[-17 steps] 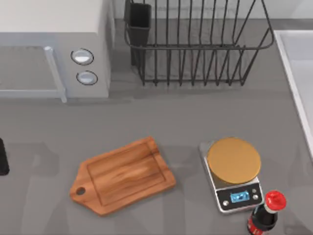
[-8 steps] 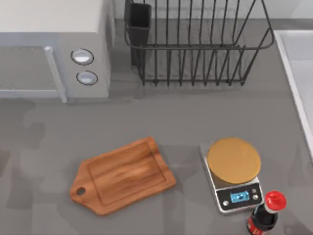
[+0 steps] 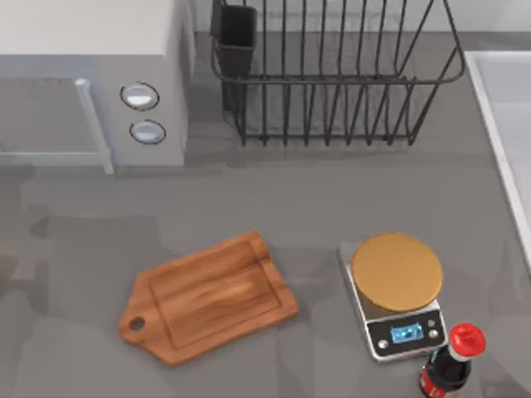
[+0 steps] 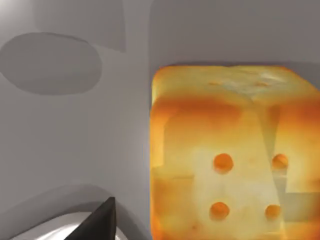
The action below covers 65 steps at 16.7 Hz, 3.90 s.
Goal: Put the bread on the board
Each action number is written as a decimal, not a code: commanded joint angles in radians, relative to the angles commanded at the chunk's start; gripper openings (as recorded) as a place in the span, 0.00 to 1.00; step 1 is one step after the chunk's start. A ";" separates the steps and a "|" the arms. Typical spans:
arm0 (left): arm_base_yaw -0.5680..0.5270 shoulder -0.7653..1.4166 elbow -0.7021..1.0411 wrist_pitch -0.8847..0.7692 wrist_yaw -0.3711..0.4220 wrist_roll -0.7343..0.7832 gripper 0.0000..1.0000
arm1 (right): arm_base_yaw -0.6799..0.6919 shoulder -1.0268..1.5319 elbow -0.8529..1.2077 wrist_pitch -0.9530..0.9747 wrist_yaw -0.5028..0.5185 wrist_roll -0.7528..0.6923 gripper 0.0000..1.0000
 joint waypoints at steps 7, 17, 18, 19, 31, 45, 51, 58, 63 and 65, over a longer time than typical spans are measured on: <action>-0.001 0.022 0.013 -0.015 -0.001 0.007 1.00 | 0.000 0.000 0.000 0.000 0.000 0.000 1.00; 0.007 0.130 -0.138 0.240 0.000 0.013 1.00 | 0.000 0.000 0.000 0.000 0.000 0.000 1.00; 0.005 0.135 -0.138 0.247 0.000 0.012 1.00 | 0.000 0.000 0.000 0.000 0.000 0.000 1.00; 0.005 0.135 -0.138 0.247 0.000 0.012 1.00 | 0.000 0.000 0.000 0.000 0.000 0.000 1.00; 0.005 0.135 -0.138 0.247 0.000 0.012 0.25 | 0.000 0.000 0.000 0.000 0.000 0.000 1.00; -0.006 0.123 -0.145 0.231 0.012 0.011 0.00 | 0.000 0.000 0.000 0.000 0.000 0.000 1.00; -0.042 -0.005 -0.077 -0.029 0.061 -0.004 0.00 | 0.000 0.000 0.000 0.000 0.000 0.000 1.00; 0.003 -0.003 0.108 -0.135 -0.001 0.008 0.00 | 0.000 0.000 0.000 0.000 0.000 0.000 1.00; -0.004 -0.006 0.104 -0.133 0.000 0.000 0.00 | 0.000 0.000 0.000 0.000 0.000 0.000 1.00; -0.017 -0.008 0.094 -0.131 0.001 -0.049 0.00 | 0.000 0.000 0.000 0.000 0.000 0.000 1.00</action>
